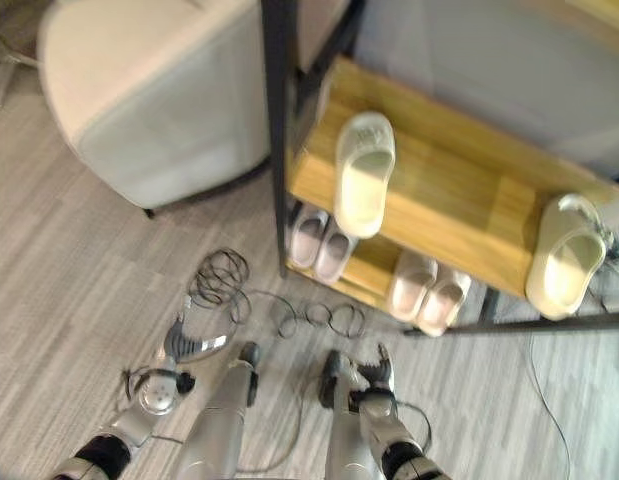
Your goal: Arrange the slippers neatly on the shoe rack.
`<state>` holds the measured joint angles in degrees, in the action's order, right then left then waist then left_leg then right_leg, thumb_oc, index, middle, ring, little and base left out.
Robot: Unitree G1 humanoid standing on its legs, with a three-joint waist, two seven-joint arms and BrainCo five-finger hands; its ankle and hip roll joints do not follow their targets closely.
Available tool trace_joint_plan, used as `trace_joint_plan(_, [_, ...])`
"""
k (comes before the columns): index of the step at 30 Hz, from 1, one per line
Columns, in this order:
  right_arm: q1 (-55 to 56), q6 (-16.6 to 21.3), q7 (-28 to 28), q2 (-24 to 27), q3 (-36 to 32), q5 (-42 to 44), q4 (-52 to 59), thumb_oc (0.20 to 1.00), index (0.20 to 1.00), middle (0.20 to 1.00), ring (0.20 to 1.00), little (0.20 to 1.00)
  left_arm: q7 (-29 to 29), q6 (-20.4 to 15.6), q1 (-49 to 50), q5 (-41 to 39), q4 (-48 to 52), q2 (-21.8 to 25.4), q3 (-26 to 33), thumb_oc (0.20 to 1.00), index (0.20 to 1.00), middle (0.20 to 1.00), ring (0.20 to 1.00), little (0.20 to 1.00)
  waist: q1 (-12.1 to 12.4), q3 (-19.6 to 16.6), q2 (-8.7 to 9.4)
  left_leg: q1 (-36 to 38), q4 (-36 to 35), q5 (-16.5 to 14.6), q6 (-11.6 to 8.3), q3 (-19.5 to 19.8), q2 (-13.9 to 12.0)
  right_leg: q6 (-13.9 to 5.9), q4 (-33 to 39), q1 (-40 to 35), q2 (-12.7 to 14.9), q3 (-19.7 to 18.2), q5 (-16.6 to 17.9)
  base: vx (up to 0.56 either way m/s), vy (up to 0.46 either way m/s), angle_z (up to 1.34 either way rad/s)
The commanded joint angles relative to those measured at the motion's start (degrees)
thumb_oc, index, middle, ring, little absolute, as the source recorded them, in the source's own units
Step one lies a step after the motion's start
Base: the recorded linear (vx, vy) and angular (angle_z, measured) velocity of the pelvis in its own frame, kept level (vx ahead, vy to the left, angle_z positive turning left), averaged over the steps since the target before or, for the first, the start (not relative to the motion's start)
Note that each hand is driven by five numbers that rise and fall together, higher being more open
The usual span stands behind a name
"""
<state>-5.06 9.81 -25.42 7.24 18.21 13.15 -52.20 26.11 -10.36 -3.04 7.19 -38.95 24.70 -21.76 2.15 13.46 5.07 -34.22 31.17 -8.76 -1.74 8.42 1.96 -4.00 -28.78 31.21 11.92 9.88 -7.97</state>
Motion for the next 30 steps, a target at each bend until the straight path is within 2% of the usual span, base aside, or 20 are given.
trace_joint_plan(1, [0.69, -0.51, 1.16, 2.16, -1.37, -3.72, -3.04, 1.000, 1.000, 1.000, 1.000, 1.000, -1.02, -3.13, 4.00, 0.39, 6.56, 4.53, -0.32, 1.000, 1.000, 1.000, 1.000, 1.000, 0.14, -1.43, -2.26, 1.07, -8.80, 6.70, -0.80, -1.78, -0.55, -1.62, 2.89, -5.69, -0.63, -0.49, -1.91, 0.03, 0.011, 0.03])
trace_joint_plan(4, [1.05, -1.70, 0.33, 2.01, -1.88, -8.15, -8.07, 1.000, 1.000, 1.000, 1.000, 1.000, -2.45, -2.46, 5.75, 2.40, 10.02, 3.40, -1.47, 1.000, 1.000, 1.000, 1.000, 1.000, 0.26, -3.06, -2.08, 8.38, -11.39, 5.69, -0.77, -1.21, -0.41, -1.88, 5.91, -13.42, -1.58, 0.75, -2.66, 0.07, -0.008, 0.11])
trace_joint_plan(8, [1.76, -2.65, 1.04, 1.13, -1.67, -10.05, -11.07, 1.000, 1.000, 1.000, 1.000, 1.000, -4.11, -1.41, 3.51, 3.70, 5.87, 1.33, -2.28, 1.000, 1.000, 1.000, 1.000, 1.000, -0.27, -4.47, -1.97, 12.89, -13.63, 5.61, -0.72, -0.94, -0.93, -2.04, 8.37, -17.95, -2.16, 1.33, -2.55, 0.05, 0.009, 0.08])
trace_joint_plan(10, [1.94, -3.02, 1.18, 0.71, -1.43, -11.05, -13.32, 1.000, 1.000, 1.000, 1.000, 1.000, -3.91, -1.02, 1.89, 8.98, 1.52, 0.45, -4.44, 1.000, 1.000, 1.000, 1.000, 1.000, -0.39, -5.21, -1.88, 16.48, -15.53, 5.34, -0.76, -1.27, -1.55, -2.19, 10.12, -20.91, -2.54, 1.58, -2.47, 0.11, 0.004, -0.04])
trace_joint_plan(11, [2.08, -3.12, 1.95, 0.91, -1.85, -11.13, -15.08, 1.000, 1.000, 1.000, 1.000, 1.000, -6.09, -2.23, 3.63, 12.33, -0.39, 2.45, -5.35, 1.000, 1.000, 1.000, 1.000, 1.000, -0.27, -6.14, -2.27, 18.99, -16.64, 4.73, -0.79, -1.95, -1.67, -2.38, 11.11, -23.02, -2.73, 1.44, -2.85, 0.10, 0.031, -0.08])
trace_joint_plan(13, [2.89, -3.04, 3.10, 2.06, -2.72, -12.36, -14.94, 1.000, 1.000, 1.000, 1.000, 1.000, -8.04, -2.99, 7.40, 11.94, -0.33, 7.96, -3.07, 1.000, 1.000, 1.000, 1.000, 1.000, -0.38, -6.99, -3.08, 21.75, -19.06, 5.50, -0.85, -2.75, -1.94, -2.76, 12.82, -25.06, -3.04, 1.13, -1.76, 0.07, 0.047, -0.18])
trace_joint_plan(15, [3.52, -2.73, 3.40, 2.63, -2.88, -13.08, -14.63, 1.000, 1.000, 1.000, 1.000, 1.000, -8.69, -3.07, 8.43, 12.26, -1.50, 9.11, -2.46, 1.000, 1.000, 1.000, 1.000, 1.000, -0.72, -7.44, -3.28, 23.16, -20.03, 5.58, -0.94, -3.24, -2.00, -2.97, 13.71, -26.07, -3.15, 0.91, -1.52, 0.04, 0.025, -0.19])
trace_joint_plan(16, [4.79, -3.15, 4.35, 3.59, -3.27, -14.60, -14.94, 1.000, 1.000, 1.000, 1.000, 1.000, -9.96, -2.45, 10.29, 12.78, -2.48, 11.06, -0.12, 1.000, 1.000, 1.000, 1.000, 1.000, -0.85, -8.36, -3.77, 25.12, -21.38, 5.77, -1.07, -3.71, -2.08, -3.19, 14.90, -27.45, -3.27, 0.61, -1.00, 0.02, 0.003, -0.14])
trace_joint_plan(19, [5.05, -3.28, 5.41, 4.38, -3.37, -14.99, -15.11, 1.000, 1.000, 1.000, 1.000, 1.000, -9.63, -1.12, 10.73, 16.88, -7.96, 11.13, 0.20, 1.000, 1.000, 1.000, 1.000, 1.000, -1.22, -9.11, -4.01, 27.11, -22.89, 5.95, -1.20, -4.25, -2.14, -3.37, 16.30, -28.99, -3.49, 0.10, -0.65, 0.02, -0.006, -0.13])
trace_joint_plan(20, [5.88, -3.37, 6.57, 4.61, -3.17, -15.29, -15.03, 1.000, 1.000, 1.000, 1.000, 1.000, -9.03, 1.66, 9.96, 19.28, -16.35, 9.90, 2.39, 1.000, 1.000, 1.000, 1.000, 1.000, -1.30, -9.97, -4.17, 28.75, -23.96, 6.14, -1.26, -4.53, -2.10, -3.36, 17.60, -30.40, -3.61, -0.08, -0.33, 0.04, -0.013, -0.10])
trace_joint_plan(24, [6.14, -3.79, 7.33, 5.29, -2.90, -15.99, -15.03, 1.000, 1.000, 1.000, 1.000, 1.000, -6.88, 3.28, 7.77, 20.88, -24.07, 8.49, 5.11, 1.000, 1.000, 1.000, 1.000, 1.000, -1.48, -10.71, -4.74, 31.24, -24.94, 5.87, -1.37, -4.91, -2.04, -3.36, 19.30, -32.54, -3.66, -0.56, 0.07, 0.02, -0.007, -0.10])
trace_joint_plan(27, [6.23, -3.69, 7.46, 5.30, -2.83, -15.88, -14.79, 1.000, 1.000, 1.000, 1.000, 1.000, -4.62, 4.34, 6.60, 21.82, -26.51, 8.45, 6.46, 1.000, 1.000, 1.000, 1.000, 1.000, -1.47, -10.81, -4.84, 32.47, -25.22, 5.65, -1.44, -5.24, -2.04, -3.38, 20.01, -33.63, -3.70, -1.05, 0.18, 0.01, -0.008, -0.03])
trace_joint_plan(30, [6.98, -3.16, 7.29, 5.21, -3.16, -15.42, -13.36, 1.000, 1.000, 1.000, 1.000, 1.000, -2.57, 3.94, 5.32, 18.41, -24.70, 8.89, 10.02, 1.000, 1.000, 1.000, 1.000, 1.000, -1.41, -10.98, -4.71, 33.85, -25.64, 5.51, -1.48, -5.37, -2.07, -3.34, 20.67, -35.01, -3.76, -1.35, 0.18, 0.01, -0.024, -0.08])
